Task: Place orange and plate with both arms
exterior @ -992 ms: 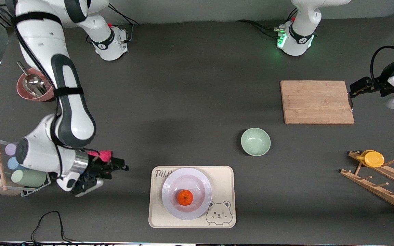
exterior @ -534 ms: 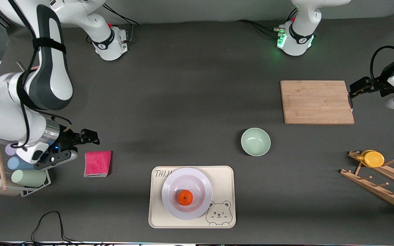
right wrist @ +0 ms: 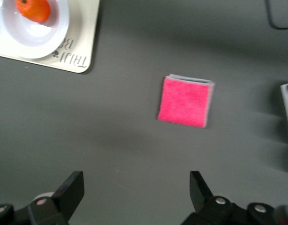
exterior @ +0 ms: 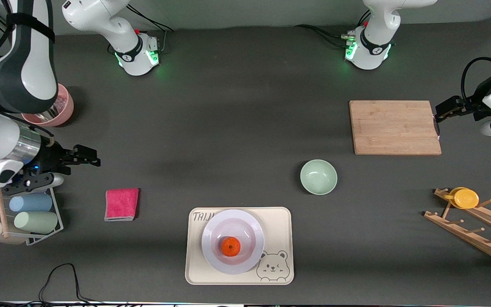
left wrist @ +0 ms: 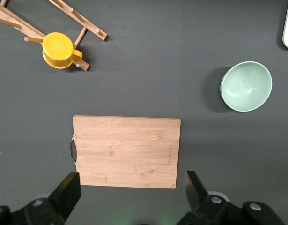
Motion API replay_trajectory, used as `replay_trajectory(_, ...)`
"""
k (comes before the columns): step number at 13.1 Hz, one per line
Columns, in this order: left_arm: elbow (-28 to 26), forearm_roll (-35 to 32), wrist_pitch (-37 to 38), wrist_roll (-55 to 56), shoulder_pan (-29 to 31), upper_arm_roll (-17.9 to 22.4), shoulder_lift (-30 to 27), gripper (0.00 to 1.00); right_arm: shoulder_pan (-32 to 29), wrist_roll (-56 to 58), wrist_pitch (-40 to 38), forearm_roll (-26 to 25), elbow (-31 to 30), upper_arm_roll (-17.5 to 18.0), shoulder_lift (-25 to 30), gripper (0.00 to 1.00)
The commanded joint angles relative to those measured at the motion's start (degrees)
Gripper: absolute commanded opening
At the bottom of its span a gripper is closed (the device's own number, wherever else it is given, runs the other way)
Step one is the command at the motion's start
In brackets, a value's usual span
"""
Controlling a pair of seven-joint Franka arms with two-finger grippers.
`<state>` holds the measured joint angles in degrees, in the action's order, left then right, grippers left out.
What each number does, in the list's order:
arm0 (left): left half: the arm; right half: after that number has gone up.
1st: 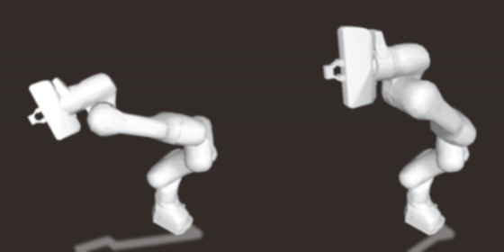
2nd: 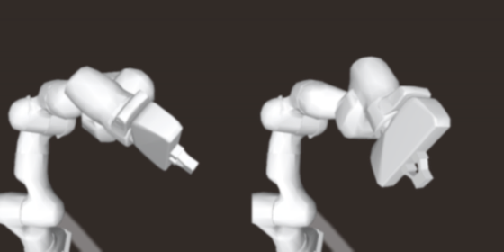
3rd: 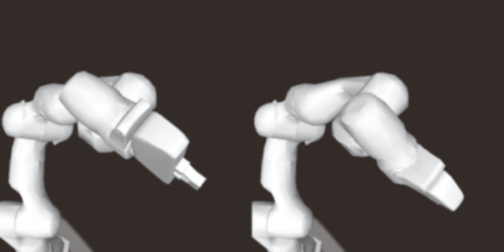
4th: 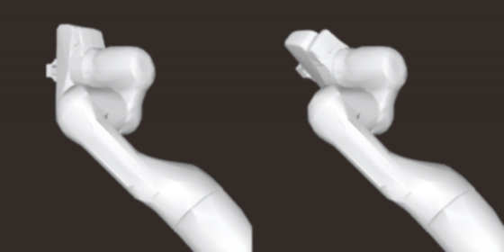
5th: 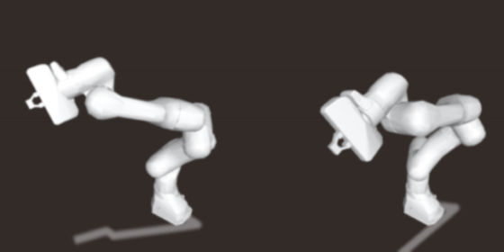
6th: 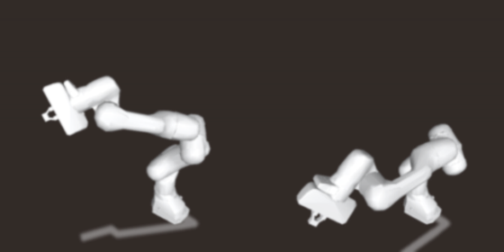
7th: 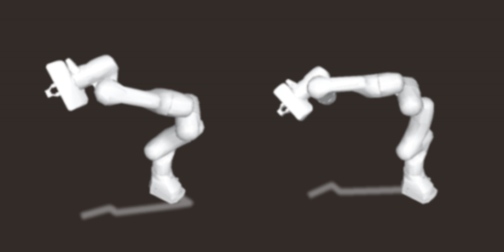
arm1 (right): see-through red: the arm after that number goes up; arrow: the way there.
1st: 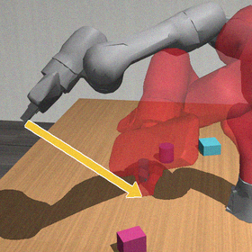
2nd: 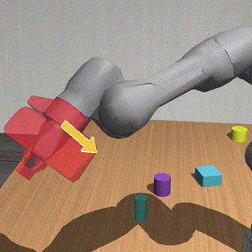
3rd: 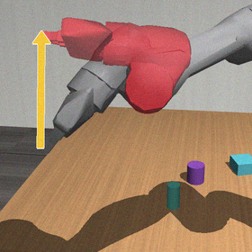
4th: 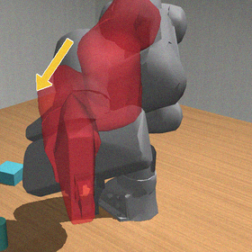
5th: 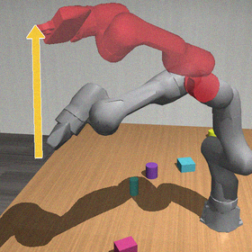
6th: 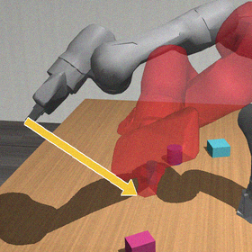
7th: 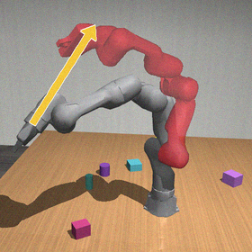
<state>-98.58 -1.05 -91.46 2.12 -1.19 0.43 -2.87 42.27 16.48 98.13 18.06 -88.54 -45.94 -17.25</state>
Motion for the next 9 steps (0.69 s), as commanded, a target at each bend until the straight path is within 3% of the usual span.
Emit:
replay_trajectory(1, -0.65, -0.27, -0.3, -0.45, -0.57, 0.1, -0.82, 1.0, 1.15, -1.81, -3.21, -2.68, 2.92, -1.08, 0.46, 1.0)
replay_trajectory(3, -0.73, -0.27, -0.21, -0.45, -0.57, 0.19, -0.82, 1.0, 0.63, -1.28, -3.47, -2.86, 3.54, -1.17, 0.63, 1.0)
replay_trajectory(5, -0.82, -0.27, -0.12, -0.53, -0.48, 0.19, -0.91, 1.0, -3.31, -1.28, -5.39, -3.38, 4.16, 1.63, 1.16, 1.0)
replay_trajectory(9, -0.82, -0.27, -0.12, -0.54, -0.48, 0.19, -0.91, 1.0, -15.6, -2.68, -5.76, -10.66, 2.15, 18.83, 6.86, 1.0)
